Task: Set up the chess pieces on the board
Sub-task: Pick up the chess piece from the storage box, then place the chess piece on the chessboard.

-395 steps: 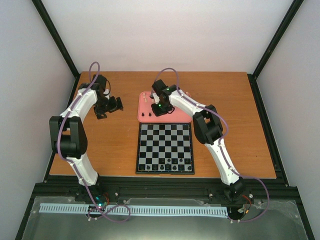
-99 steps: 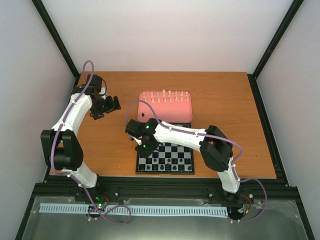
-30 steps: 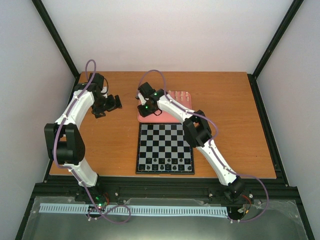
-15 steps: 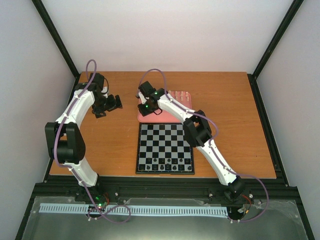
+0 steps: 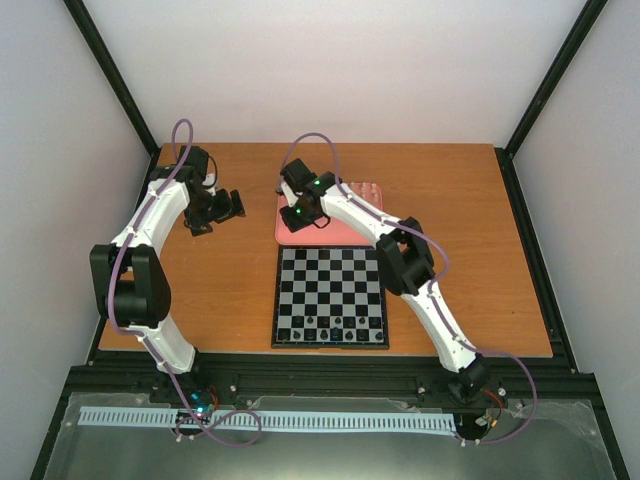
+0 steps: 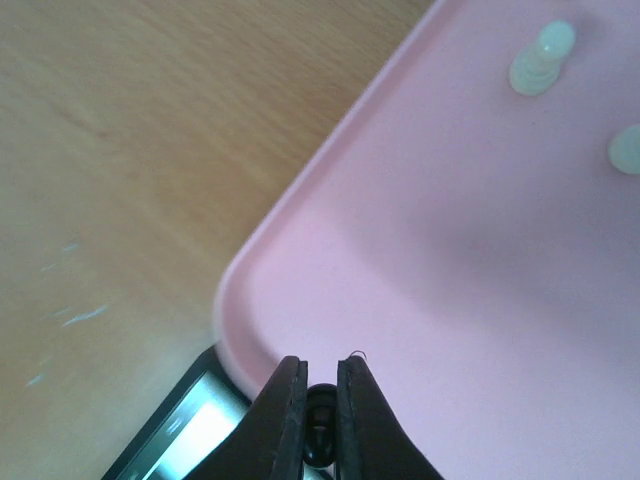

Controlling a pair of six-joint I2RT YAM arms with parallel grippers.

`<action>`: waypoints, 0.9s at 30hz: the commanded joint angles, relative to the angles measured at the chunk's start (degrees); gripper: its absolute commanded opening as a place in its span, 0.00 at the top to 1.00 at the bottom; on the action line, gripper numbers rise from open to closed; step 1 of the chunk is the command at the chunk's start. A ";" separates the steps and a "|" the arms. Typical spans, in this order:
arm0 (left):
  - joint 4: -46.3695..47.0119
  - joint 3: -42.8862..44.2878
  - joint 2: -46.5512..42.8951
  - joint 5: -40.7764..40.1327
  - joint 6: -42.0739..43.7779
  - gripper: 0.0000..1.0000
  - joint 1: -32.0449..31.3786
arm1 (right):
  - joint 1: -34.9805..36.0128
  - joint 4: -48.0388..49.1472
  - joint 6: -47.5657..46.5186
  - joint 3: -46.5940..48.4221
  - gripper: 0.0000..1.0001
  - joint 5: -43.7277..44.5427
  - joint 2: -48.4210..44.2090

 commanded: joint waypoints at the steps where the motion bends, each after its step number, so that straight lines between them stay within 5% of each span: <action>1: -0.37 2.58 -0.44 0.35 0.46 0.00 -0.25 | 3.95 0.69 -0.23 -10.20 0.97 -0.11 -12.82; 13: 0.20 1.13 -1.87 0.01 0.41 0.00 -0.21 | 17.67 11.24 5.27 -45.09 0.97 -1.67 -34.31; 27: 0.51 0.29 -3.15 0.47 0.15 0.00 -0.22 | 22.62 14.19 5.37 -44.41 0.97 -3.24 -28.70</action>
